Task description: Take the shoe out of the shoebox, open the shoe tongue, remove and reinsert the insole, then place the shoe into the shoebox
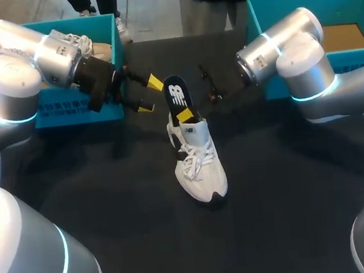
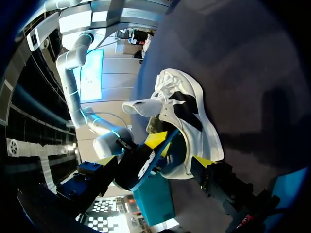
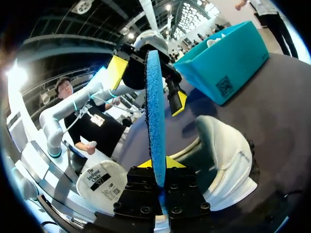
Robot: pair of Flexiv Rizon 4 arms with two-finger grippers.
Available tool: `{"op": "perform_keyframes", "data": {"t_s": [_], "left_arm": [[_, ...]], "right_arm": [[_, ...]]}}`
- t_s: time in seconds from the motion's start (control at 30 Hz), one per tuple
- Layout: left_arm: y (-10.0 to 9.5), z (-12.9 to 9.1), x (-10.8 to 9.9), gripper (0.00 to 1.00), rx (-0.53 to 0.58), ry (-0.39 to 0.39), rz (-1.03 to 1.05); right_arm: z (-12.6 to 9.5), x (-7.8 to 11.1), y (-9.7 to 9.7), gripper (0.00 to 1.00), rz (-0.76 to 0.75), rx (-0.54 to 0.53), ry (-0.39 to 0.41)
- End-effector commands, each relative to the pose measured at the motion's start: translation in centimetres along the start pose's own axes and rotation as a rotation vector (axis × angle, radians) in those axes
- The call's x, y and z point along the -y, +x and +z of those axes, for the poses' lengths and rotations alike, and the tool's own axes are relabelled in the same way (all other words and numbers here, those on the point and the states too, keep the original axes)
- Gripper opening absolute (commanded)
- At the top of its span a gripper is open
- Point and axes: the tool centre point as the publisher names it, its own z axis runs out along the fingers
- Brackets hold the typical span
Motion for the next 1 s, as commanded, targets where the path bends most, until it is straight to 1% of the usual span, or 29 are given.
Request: {"op": "perform_keyframes", "data": {"t_s": [0.03,0.13,0.23,0.3,0.37,0.4,0.43,0.6,0.77,0.9,0.93,0.97,1.0], "left_arm": [[-0.1,0.1,0.1,1.00,-0.002,-0.003,0.001],[-0.1,0.2,0.1,1.00,0.000,-0.002,0.000],[0.0,0.2,0.2,1.00,0.000,0.000,-0.003],[0.0,0.3,0.2,1.00,-0.001,0.002,-0.004],[0.0,0.3,0.2,1.00,0.000,0.002,-0.003],[0.0,0.3,0.2,1.00,0.000,0.001,-0.002],[0.0,0.3,0.2,1.00,0.001,0.000,-0.002],[-0.1,0.3,0.3,1.00,0.001,0.000,0.001],[-0.1,0.2,0.4,1.00,0.001,-0.002,0.002],[-0.1,0.1,0.5,1.00,-0.002,-0.003,0.001],[-0.1,0.1,0.5,1.00,-0.002,-0.002,0.002],[-0.1,0.1,0.5,1.00,-0.003,-0.002,0.002],[-0.1,0.1,0.5,1.00,-0.003,-0.002,0.003]], "right_arm": [[0.4,0.8,-0.2,0.00,0.024,-0.010,0.015],[0.7,1.6,0.0,0.00,0.048,-0.015,0.029],[0.7,1.7,0.0,0.00,0.050,-0.014,0.029],[0.6,1.4,0.1,0.00,0.045,-0.007,0.028],[0.4,1.0,0.1,0.23,0.032,0.004,0.028],[0.3,0.7,0.2,0.27,0.023,0.012,0.026],[0.1,0.5,0.2,0.29,0.016,0.018,0.026],[-0.5,-0.7,0.4,0.33,-0.015,0.035,0.022],[-1.0,-1.6,0.2,0.31,-0.034,0.047,0.021],[-1.3,-2.3,-0.4,0.26,-0.047,0.051,0.022],[-1.3,-2.3,-0.6,0.22,-0.048,0.049,0.025],[-1.3,-2.3,-0.7,0.04,-0.046,0.046,0.030],[-1.2,-2.3,-0.9,0.00,-0.044,0.043,0.034]]}}
